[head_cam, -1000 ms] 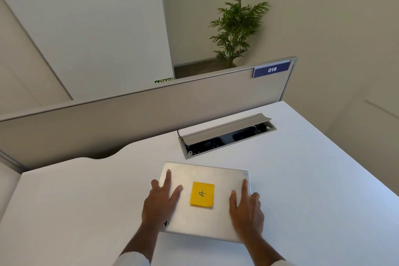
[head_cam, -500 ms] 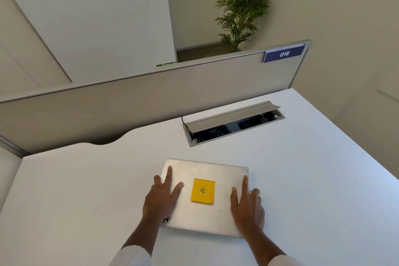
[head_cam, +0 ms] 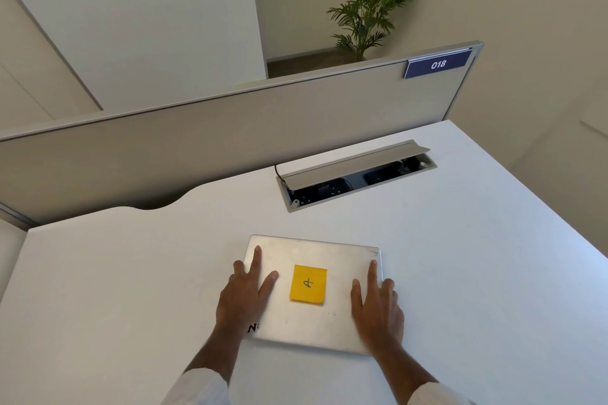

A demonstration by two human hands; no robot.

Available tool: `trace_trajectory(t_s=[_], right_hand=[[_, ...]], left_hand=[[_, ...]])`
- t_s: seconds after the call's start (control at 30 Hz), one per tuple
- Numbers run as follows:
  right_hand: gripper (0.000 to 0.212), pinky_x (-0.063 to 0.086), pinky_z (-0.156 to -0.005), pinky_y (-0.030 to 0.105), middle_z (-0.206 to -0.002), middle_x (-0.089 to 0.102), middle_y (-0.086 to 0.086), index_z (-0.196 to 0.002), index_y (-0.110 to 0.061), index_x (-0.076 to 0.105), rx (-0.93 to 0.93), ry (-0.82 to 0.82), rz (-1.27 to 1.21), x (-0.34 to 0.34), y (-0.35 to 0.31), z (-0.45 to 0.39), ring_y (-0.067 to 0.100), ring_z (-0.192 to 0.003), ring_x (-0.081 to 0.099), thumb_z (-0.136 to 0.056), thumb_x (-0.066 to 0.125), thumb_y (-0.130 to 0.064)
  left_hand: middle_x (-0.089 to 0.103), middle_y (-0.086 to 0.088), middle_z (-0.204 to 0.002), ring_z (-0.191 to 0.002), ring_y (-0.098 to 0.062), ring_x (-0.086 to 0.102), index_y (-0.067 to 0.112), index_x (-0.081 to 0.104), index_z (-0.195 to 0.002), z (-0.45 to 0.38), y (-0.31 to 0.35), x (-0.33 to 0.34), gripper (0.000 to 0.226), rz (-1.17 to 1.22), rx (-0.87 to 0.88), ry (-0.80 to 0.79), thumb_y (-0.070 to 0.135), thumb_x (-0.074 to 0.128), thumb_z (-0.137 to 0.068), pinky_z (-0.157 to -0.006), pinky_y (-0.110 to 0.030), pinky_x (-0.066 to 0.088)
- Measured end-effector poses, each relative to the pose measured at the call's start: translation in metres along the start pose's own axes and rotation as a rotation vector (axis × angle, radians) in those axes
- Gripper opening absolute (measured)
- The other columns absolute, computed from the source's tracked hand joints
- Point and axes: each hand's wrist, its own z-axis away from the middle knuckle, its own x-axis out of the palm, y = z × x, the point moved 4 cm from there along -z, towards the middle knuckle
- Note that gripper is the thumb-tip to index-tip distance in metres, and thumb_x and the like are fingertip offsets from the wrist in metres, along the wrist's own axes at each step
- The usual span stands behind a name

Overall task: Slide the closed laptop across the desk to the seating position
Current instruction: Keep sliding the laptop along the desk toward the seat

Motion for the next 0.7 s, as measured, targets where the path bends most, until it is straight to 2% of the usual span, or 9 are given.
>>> trace_trajectory(t_s=[0.7], right_hand=[[0.067,0.052,-0.063,0.036,-0.117,0.052,0.005,-0.158,-0.026,0.016,-0.072,-0.016,0.105,0.0057,0.01,-0.0067,0.024,-0.09,0.056,-0.1,0.026,-0.056]], left_hand=[[0.048,-0.011,-0.119,-0.098,-0.03,0.059,0.03,0.008,-0.16,0.0046,0.0071,0.001,0.078,-0.136,0.013,0.034,0.071,0.017,-0.094,-0.07,-0.04,0.055]])
